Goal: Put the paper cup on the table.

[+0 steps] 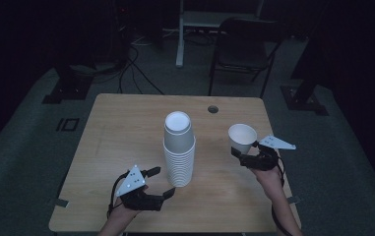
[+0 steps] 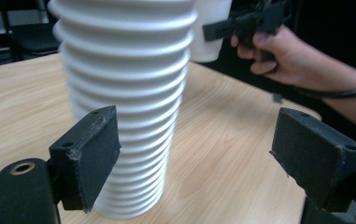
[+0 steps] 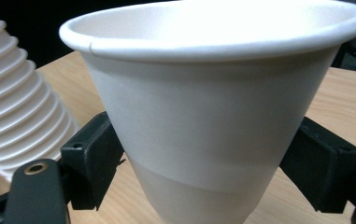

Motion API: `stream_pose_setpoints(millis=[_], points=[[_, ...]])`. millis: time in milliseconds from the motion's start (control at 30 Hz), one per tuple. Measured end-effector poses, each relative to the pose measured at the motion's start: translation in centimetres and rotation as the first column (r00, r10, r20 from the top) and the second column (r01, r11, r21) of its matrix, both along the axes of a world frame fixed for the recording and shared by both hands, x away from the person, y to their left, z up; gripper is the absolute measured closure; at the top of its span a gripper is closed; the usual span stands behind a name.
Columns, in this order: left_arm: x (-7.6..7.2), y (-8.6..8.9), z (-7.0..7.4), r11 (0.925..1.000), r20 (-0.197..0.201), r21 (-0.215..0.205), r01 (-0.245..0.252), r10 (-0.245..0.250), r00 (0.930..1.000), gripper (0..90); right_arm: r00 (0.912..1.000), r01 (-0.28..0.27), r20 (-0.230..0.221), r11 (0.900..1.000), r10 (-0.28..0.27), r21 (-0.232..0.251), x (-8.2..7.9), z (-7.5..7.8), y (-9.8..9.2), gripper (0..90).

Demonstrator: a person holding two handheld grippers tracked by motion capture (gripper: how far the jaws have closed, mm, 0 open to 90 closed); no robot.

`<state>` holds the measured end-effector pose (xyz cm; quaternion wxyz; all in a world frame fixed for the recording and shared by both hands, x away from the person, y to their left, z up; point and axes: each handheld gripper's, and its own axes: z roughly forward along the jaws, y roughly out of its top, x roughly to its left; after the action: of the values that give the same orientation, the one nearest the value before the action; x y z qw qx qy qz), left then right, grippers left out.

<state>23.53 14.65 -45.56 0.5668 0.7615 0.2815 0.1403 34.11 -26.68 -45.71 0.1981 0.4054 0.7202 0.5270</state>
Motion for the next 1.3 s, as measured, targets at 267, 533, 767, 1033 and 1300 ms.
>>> stream_pose_setpoints(millis=[267,533,767,1033,1300], points=[[1.4,2.8,-2.2,0.9962,-0.056,0.016,-0.086,0.087,0.9946,9.7,0.9998,0.019,0.011,1.0,-0.019,-0.007,1.6,-0.4,0.7,17.8],[2.9,5.8,-4.2,0.981,-0.102,0.064,-0.183,0.189,0.9767,2.3,0.998,0.063,0.007,0.998,-0.063,0.011,3.5,-1.7,1.2,17.7],[4.1,7.9,-5.7,0.9582,-0.117,0.127,-0.257,0.271,0.9554,1.5,0.9954,0.096,-0.004,0.995,-0.096,-0.021,5.0,-2.8,1.6,17.7],[4.6,9.7,-7.5,0.932,-0.171,0.183,-0.313,0.343,0.9236,0.2,0.9934,0.114,-0.005,0.993,-0.115,-0.035,6.1,-3.8,2.4,17.7],[4.7,11.0,-8.4,0.8882,-0.172,0.201,-0.413,0.447,0.8777,0.2,0.992,0.126,0.01,0.992,-0.126,-0.027,7.2,-4.4,3.4,17.7]])
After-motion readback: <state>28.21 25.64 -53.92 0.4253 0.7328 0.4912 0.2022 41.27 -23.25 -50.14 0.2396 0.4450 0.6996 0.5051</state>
